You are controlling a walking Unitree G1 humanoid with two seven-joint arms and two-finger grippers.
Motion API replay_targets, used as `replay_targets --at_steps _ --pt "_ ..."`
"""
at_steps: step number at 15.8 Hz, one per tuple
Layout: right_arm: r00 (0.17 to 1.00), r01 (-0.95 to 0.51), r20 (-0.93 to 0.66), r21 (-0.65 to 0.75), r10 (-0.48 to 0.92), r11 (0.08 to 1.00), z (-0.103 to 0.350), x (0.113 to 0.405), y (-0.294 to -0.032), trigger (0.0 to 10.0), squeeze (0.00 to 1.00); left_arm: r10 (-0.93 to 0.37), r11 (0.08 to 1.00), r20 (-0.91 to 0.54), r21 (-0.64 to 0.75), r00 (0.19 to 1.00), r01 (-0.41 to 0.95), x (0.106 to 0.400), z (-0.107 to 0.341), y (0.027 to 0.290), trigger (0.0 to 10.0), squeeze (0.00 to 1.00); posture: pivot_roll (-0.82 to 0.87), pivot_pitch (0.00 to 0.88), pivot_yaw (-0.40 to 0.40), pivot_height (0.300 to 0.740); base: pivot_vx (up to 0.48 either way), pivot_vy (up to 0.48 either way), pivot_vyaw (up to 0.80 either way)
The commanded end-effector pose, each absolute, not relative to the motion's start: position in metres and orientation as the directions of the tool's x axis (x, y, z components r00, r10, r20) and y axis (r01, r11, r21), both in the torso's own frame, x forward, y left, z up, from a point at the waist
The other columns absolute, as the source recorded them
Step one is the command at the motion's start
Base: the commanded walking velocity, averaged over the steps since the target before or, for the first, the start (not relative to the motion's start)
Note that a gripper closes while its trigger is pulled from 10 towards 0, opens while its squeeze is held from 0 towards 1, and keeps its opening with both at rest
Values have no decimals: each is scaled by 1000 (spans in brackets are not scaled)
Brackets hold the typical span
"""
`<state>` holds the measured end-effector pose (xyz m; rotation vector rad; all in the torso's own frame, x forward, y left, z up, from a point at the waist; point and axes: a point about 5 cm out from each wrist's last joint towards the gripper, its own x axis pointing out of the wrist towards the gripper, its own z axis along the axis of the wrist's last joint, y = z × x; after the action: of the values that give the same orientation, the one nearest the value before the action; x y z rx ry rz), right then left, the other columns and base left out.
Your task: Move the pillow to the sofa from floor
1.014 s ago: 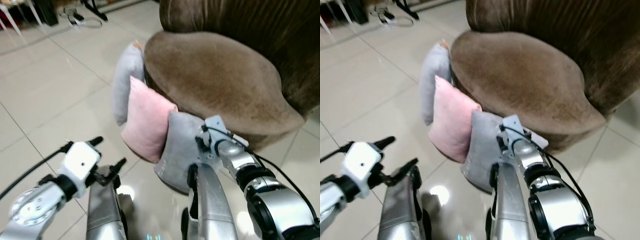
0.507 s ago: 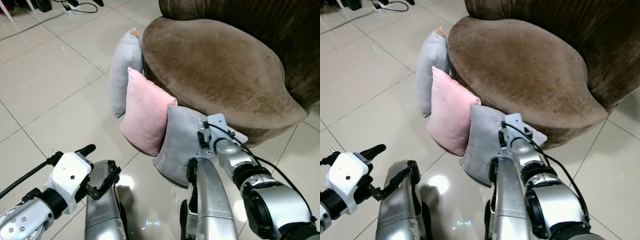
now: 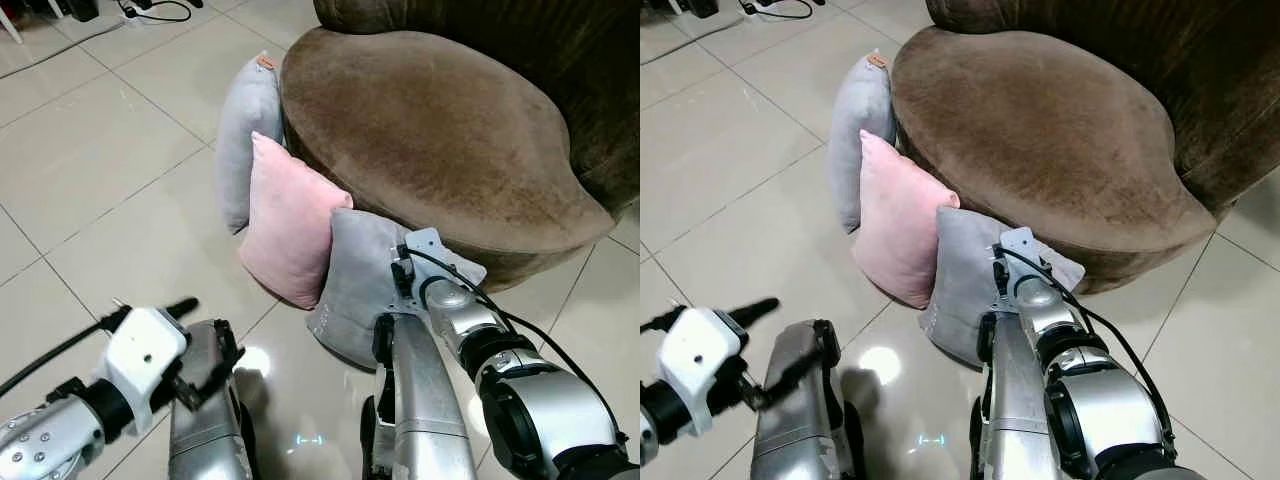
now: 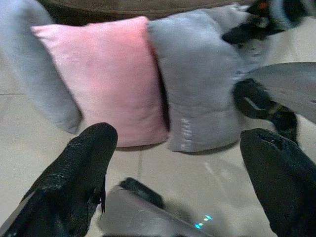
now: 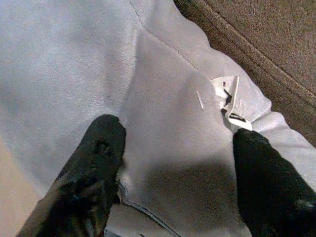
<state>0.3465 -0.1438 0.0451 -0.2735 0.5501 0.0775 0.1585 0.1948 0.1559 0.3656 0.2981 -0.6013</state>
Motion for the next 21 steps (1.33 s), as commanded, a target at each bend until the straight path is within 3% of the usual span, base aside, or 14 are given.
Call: replay_targets --at_steps 1,21 --pt "821 -156 -571 -228 -2 961 32 337 -144 0 0 -516 748 -388 229 763 623 155 156 192 10000 0 175 243 -29 495 0 0 0" --pt "818 -190 -573 -185 52 964 32 337 -138 0 0 -508 759 -378 227 774 610 170 156 194 10000 0 187 190 -44 495 0 0 0"
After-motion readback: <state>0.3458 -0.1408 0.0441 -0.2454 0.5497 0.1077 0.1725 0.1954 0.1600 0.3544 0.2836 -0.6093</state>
